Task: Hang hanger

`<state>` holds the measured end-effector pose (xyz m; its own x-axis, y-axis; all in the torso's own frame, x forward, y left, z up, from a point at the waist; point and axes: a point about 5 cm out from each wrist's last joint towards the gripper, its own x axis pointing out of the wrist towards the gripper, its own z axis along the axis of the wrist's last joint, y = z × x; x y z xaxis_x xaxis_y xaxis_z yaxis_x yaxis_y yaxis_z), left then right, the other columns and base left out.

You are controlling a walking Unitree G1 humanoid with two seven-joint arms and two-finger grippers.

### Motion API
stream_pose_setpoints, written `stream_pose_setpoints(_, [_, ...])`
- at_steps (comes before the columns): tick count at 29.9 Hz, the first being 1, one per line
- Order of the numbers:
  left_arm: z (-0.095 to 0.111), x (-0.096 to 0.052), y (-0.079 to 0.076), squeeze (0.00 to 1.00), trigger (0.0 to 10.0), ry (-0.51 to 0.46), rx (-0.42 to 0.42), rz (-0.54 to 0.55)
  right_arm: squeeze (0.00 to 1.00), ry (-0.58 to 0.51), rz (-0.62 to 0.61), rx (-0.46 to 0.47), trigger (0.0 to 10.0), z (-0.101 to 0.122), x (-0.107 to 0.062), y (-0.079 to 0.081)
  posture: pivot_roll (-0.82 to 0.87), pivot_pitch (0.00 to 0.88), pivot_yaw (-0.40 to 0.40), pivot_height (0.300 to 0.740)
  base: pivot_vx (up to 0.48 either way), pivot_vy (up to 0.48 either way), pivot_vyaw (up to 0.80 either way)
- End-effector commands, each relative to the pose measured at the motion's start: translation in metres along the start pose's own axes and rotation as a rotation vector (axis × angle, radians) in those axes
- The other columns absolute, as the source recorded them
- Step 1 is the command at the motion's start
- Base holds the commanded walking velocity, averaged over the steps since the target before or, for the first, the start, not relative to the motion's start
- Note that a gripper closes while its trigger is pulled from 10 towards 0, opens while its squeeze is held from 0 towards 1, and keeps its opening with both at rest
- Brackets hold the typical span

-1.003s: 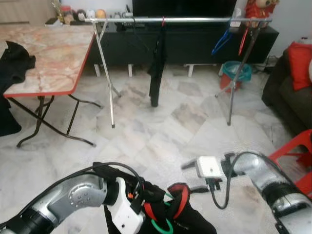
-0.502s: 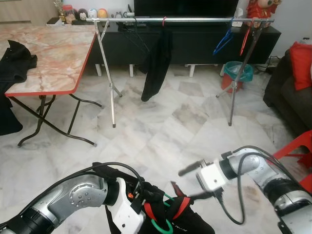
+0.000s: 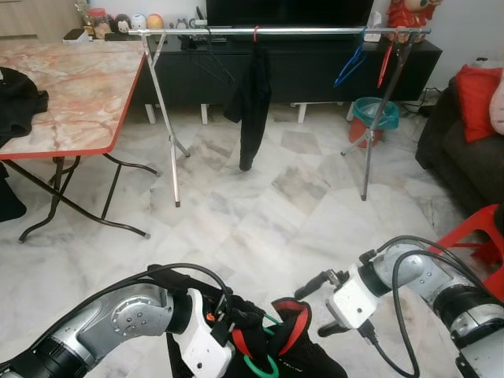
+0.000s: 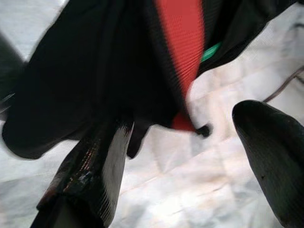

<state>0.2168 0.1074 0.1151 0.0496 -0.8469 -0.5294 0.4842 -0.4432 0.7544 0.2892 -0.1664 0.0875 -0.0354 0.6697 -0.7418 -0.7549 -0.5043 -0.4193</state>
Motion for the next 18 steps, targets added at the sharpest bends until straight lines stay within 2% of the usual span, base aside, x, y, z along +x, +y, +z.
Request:
stream_pose_setpoints(1, [0.003, 0.000, 0.006, 0.00, 10.0, -0.018, 0.017, 0.015, 0.00, 0.001, -0.025, -0.030, 10.0, 0.002, -0.001, -0.008, 0.02, 0.023, -0.051, 0.740, 0.000, 0.000, 0.00])
stream_pose_setpoints(4, [0.004, 0.000, 0.006, 0.00, 10.0, -0.018, 0.016, 0.016, 0.00, -0.006, -0.010, -0.030, 10.0, 0.003, 0.001, -0.007, 0.02, 0.023, -0.051, 0.740, 0.000, 0.000, 0.00])
stream_pose_setpoints(5, [0.004, 0.000, 0.007, 0.00, 10.0, -0.019, 0.016, 0.018, 0.00, -0.016, 0.039, -0.016, 10.0, 0.002, 0.005, 0.000, 0.02, 0.027, -0.054, 0.740, 0.000, 0.000, 0.00])
stream_pose_setpoints(9, [0.004, 0.000, 0.007, 0.00, 10.0, -0.018, 0.015, 0.020, 0.00, -0.016, 0.065, -0.007, 10.0, 0.002, 0.007, 0.004, 0.02, 0.027, -0.054, 0.740, 0.000, 0.000, 0.00])
stream_pose_setpoints(10, [0.004, 0.000, 0.008, 0.00, 10.0, -0.019, 0.014, 0.022, 0.00, -0.006, 0.083, 0.002, 7.6, 0.000, 0.008, 0.007, 0.02, 0.028, -0.054, 0.740, 0.000, 0.000, 0.00])
stream_pose_setpoints(11, [0.004, 0.000, 0.008, 0.00, 10.0, -0.019, 0.014, 0.022, 0.00, -0.006, 0.083, 0.002, 7.6, 0.000, 0.008, 0.007, 0.02, 0.028, -0.054, 0.740, 0.000, 0.000, 0.00])
stream_pose_setpoints(12, [0.004, 0.001, 0.008, 0.00, 10.0, -0.019, 0.014, 0.024, 0.00, 0.013, 0.138, 0.033, 4.5, -0.004, 0.010, 0.015, 0.02, 0.028, -0.054, 0.740, 0.000, 0.000, 0.00])
stream_pose_setpoints(15, [0.007, 0.002, 0.011, 0.00, 10.0, -0.029, 0.023, 0.033, 0.00, 0.021, 0.205, 0.064, 0.0, -0.007, 0.013, 0.028, 0.02, 0.028, -0.056, 0.740, 0.000, 0.000, 0.00])
stream_pose_setpoints(18, [0.007, 0.003, 0.012, 0.00, 10.0, -0.032, 0.024, 0.037, 0.00, 0.016, 0.202, 0.069, 0.0, -0.007, 0.015, 0.030, 0.03, 0.029, -0.056, 0.740, 0.000, 0.000, 0.00])
